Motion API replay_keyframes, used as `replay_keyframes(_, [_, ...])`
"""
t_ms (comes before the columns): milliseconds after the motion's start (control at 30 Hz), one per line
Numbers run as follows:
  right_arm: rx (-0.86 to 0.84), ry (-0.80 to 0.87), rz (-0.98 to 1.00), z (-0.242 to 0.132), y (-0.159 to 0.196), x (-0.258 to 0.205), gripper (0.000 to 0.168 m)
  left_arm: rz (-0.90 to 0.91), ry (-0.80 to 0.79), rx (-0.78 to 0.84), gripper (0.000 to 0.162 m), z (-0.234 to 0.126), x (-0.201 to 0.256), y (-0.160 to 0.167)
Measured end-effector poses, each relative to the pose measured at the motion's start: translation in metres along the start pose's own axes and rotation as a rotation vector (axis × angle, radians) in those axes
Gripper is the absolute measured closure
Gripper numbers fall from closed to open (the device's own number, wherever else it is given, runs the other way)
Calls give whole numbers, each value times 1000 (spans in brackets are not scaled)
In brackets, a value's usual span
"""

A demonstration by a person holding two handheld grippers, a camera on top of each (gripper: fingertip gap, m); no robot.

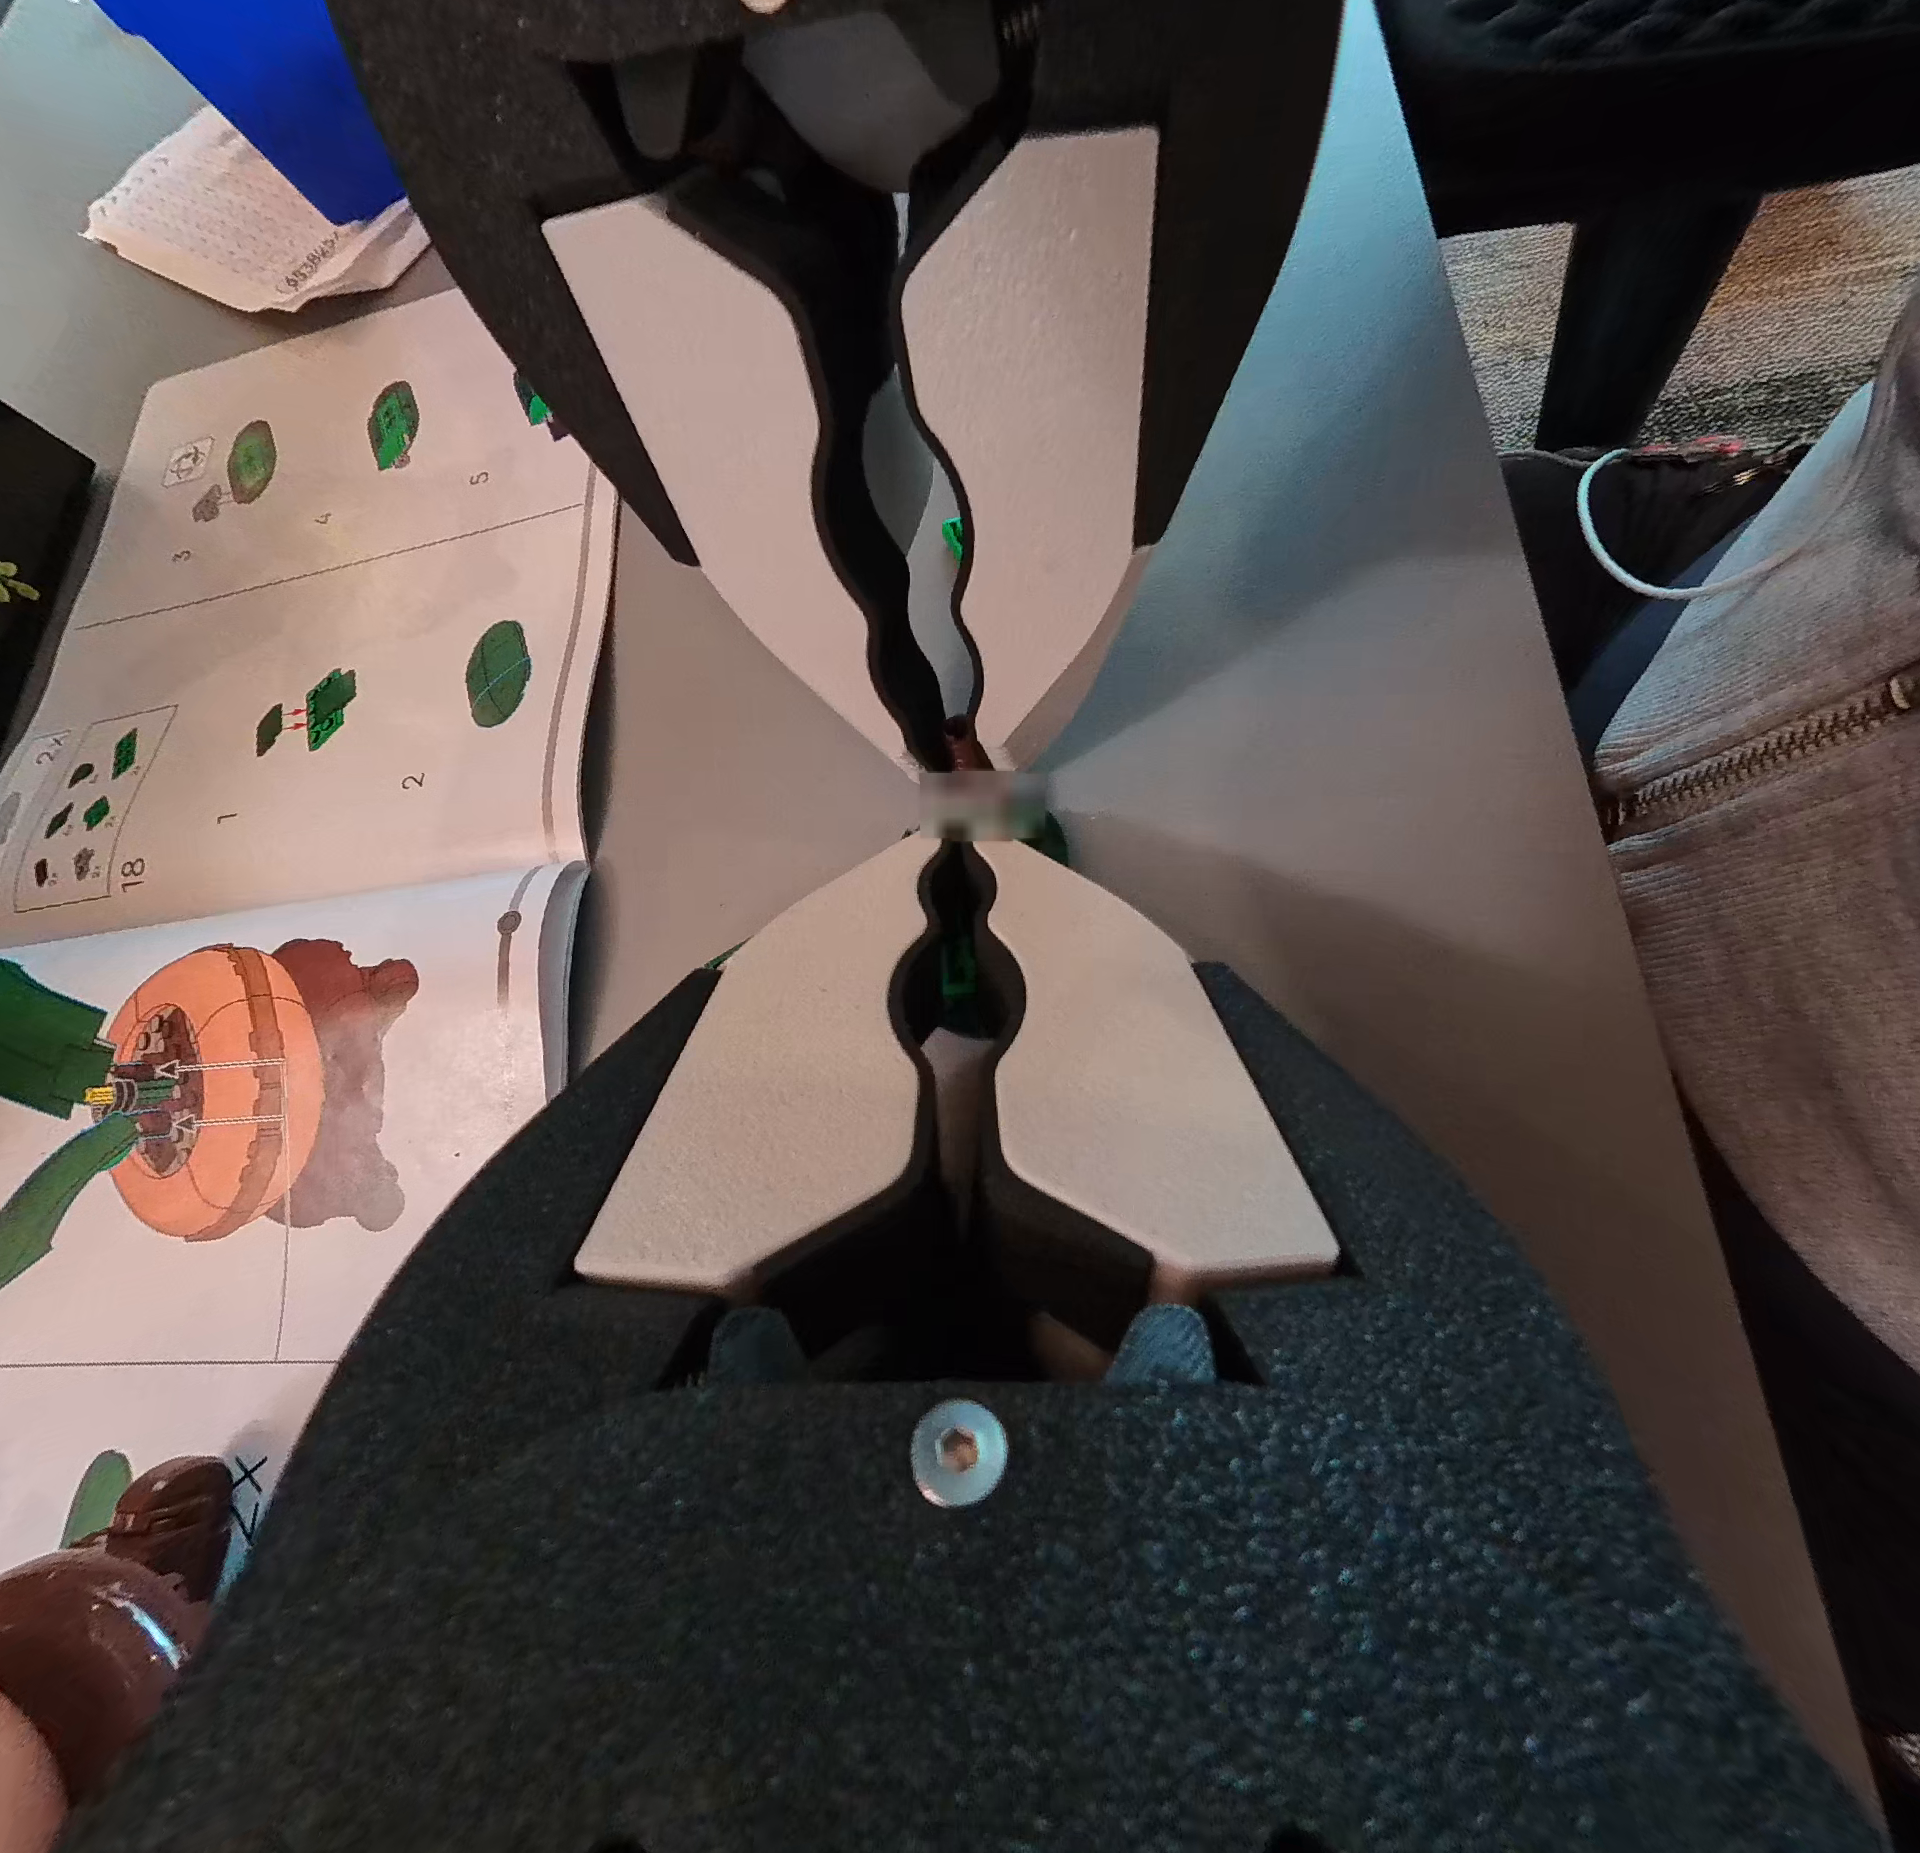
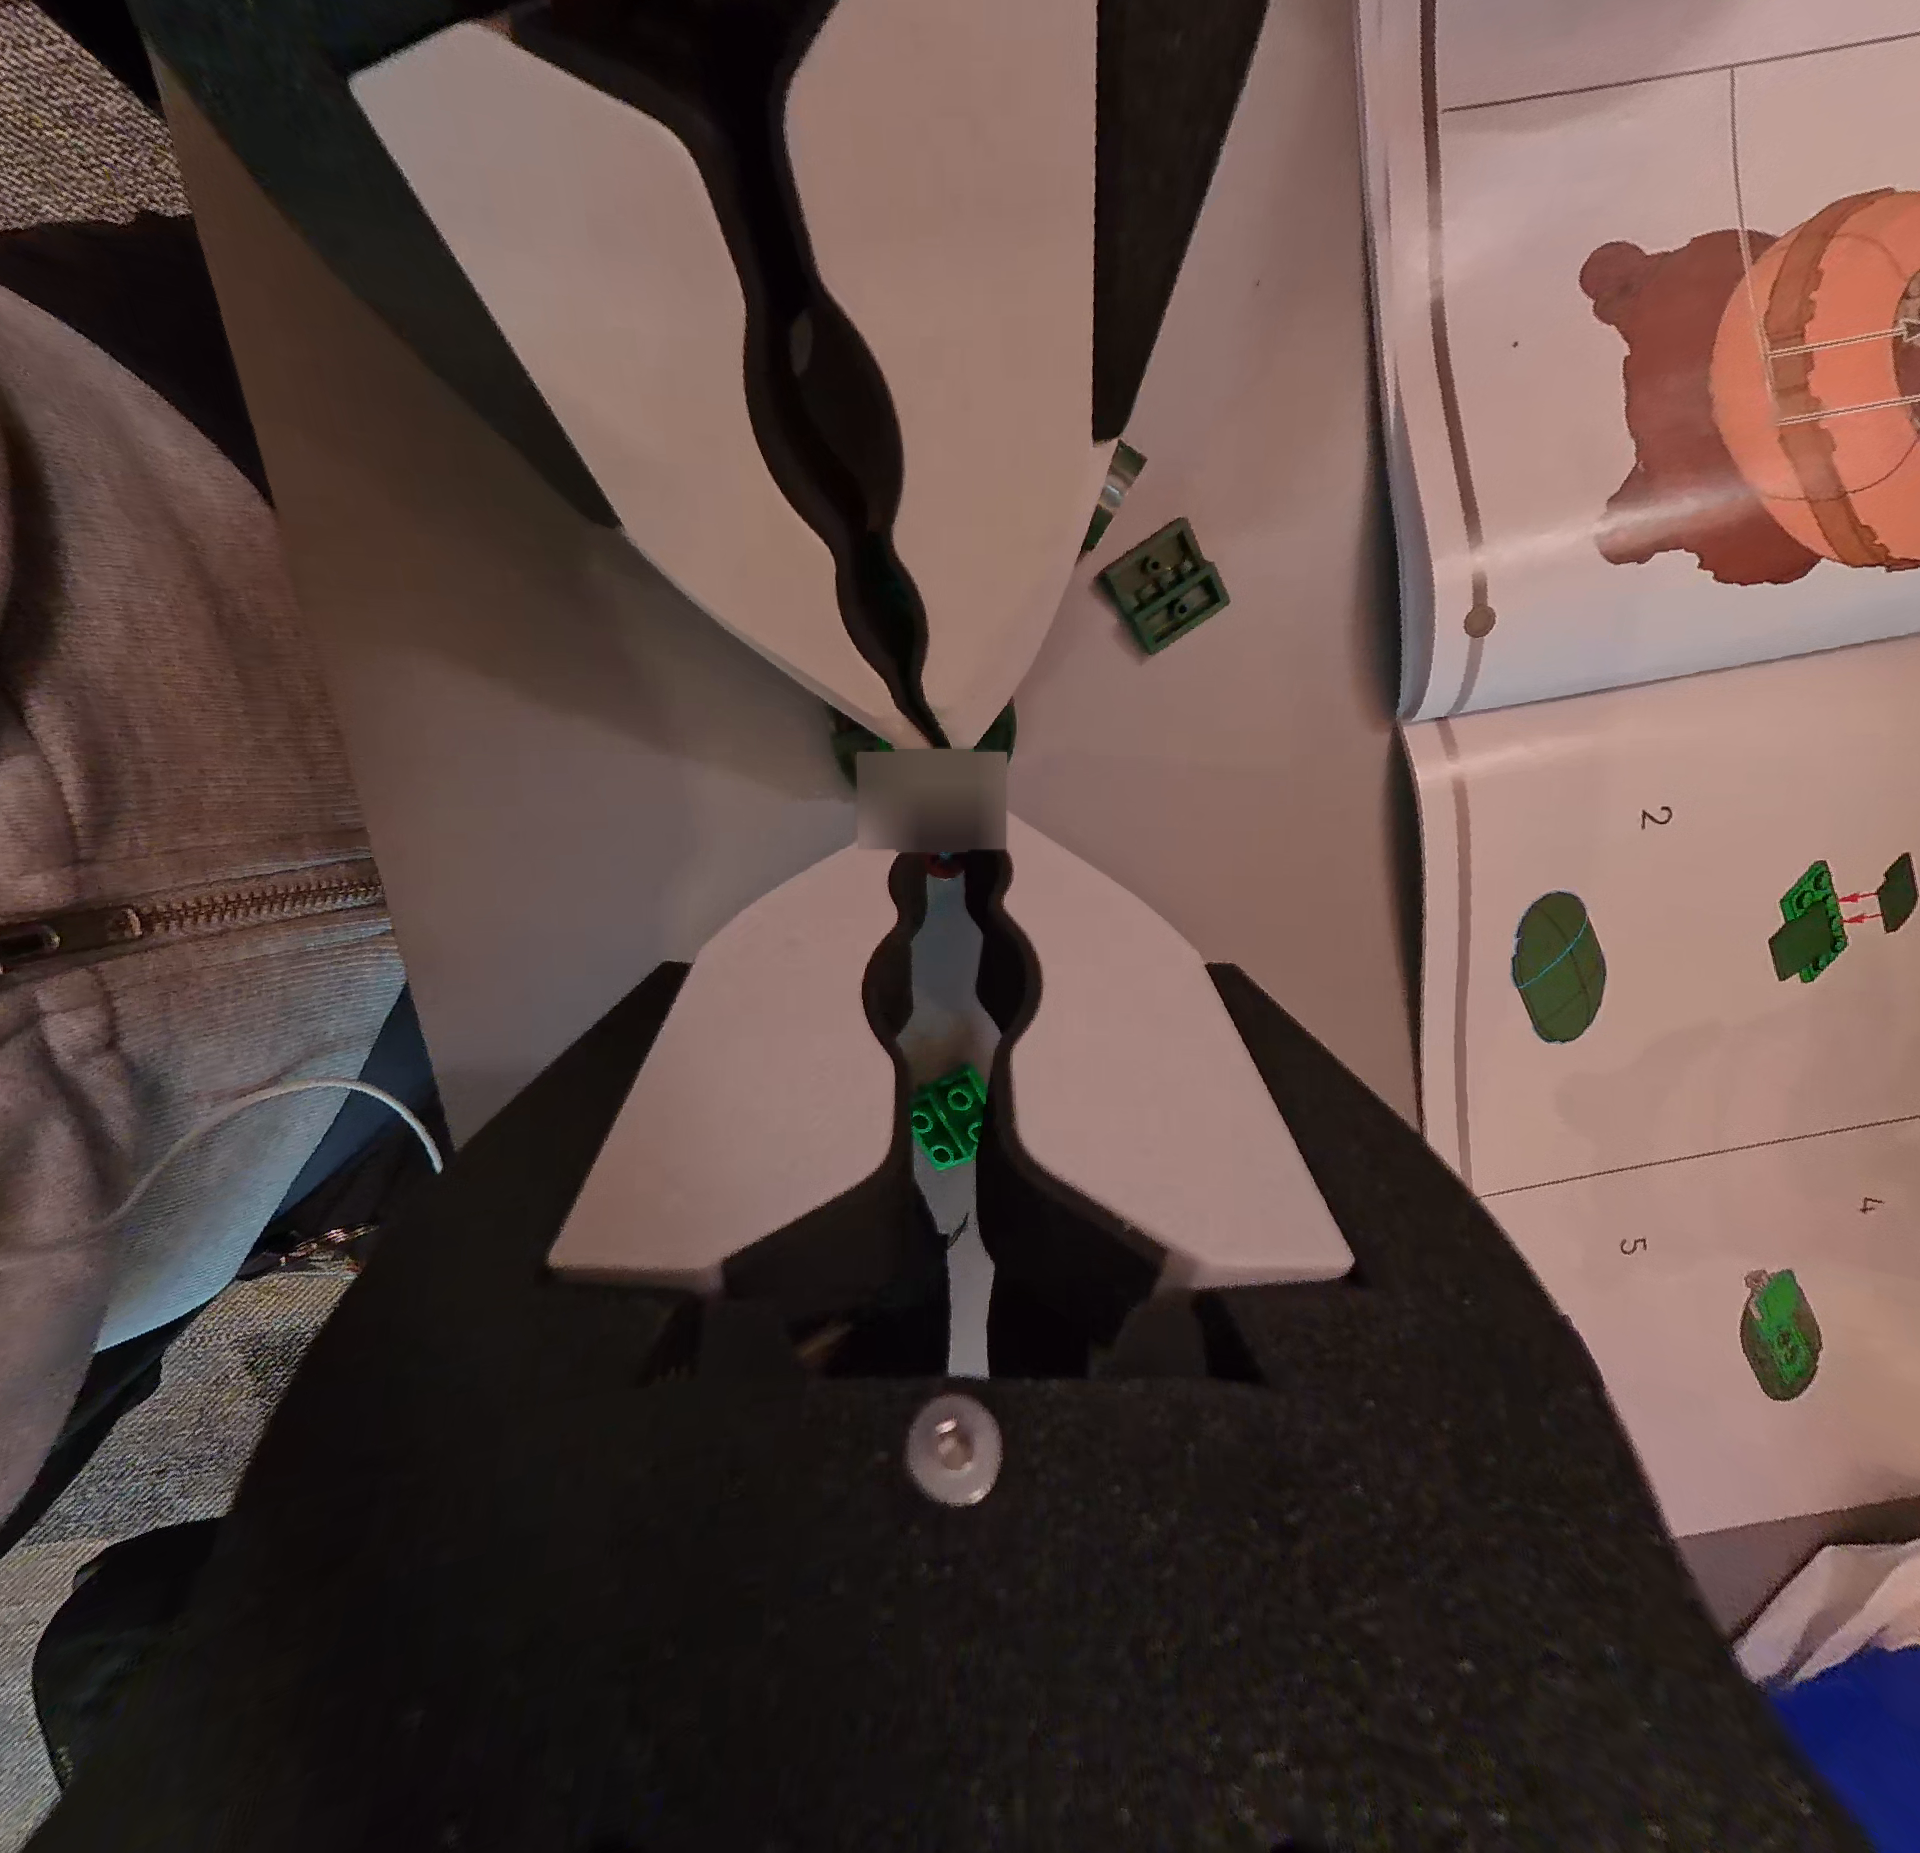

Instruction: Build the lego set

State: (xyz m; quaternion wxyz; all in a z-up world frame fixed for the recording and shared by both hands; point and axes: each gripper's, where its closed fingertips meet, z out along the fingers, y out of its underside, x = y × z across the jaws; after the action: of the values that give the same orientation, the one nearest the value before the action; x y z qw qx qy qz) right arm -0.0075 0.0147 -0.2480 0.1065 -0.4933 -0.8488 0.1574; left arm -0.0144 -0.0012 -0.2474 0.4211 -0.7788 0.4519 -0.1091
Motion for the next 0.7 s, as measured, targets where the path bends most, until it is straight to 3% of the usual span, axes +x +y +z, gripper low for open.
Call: replay_keyframes(700, [12,-10,28,-1,-1,2,157,-7,5,-2,162,0,0,0])
